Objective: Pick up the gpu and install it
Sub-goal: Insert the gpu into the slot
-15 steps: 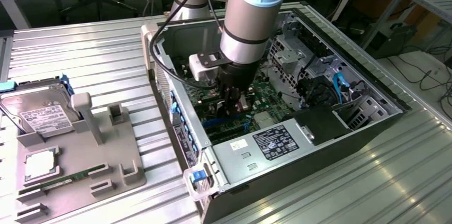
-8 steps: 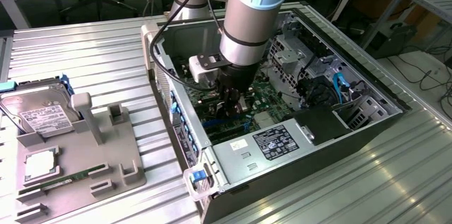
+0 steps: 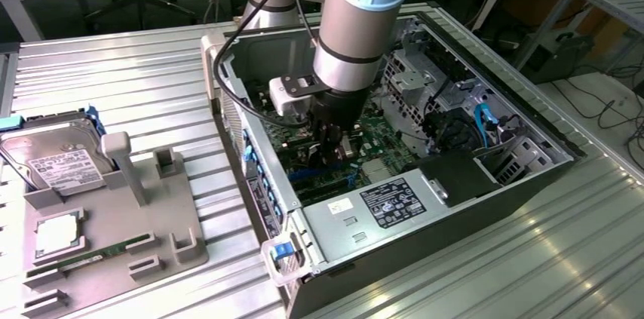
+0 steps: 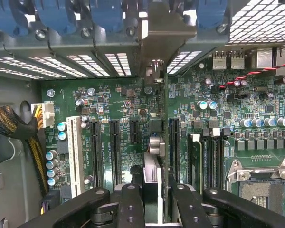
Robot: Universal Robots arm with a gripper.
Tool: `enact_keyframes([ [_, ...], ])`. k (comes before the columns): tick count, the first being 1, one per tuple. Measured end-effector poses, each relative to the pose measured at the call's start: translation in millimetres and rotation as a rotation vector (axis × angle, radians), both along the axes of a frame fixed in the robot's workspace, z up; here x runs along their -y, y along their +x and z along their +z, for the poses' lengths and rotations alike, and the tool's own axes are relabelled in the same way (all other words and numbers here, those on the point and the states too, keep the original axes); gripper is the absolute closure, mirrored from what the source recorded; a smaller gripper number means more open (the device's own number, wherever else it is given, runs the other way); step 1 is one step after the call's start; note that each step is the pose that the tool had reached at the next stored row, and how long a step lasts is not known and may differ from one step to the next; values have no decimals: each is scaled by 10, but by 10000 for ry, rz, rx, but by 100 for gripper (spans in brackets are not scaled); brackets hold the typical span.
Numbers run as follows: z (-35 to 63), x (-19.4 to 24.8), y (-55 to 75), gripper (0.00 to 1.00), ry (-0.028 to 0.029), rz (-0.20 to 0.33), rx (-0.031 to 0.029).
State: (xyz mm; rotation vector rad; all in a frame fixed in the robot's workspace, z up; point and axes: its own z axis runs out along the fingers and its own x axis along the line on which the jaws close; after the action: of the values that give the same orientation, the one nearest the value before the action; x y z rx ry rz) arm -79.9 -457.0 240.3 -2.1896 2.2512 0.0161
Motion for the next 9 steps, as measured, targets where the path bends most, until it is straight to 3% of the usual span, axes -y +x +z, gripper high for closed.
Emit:
enact_keyframes([
  [9, -2, -11, 0, 72, -3, 203, -1],
])
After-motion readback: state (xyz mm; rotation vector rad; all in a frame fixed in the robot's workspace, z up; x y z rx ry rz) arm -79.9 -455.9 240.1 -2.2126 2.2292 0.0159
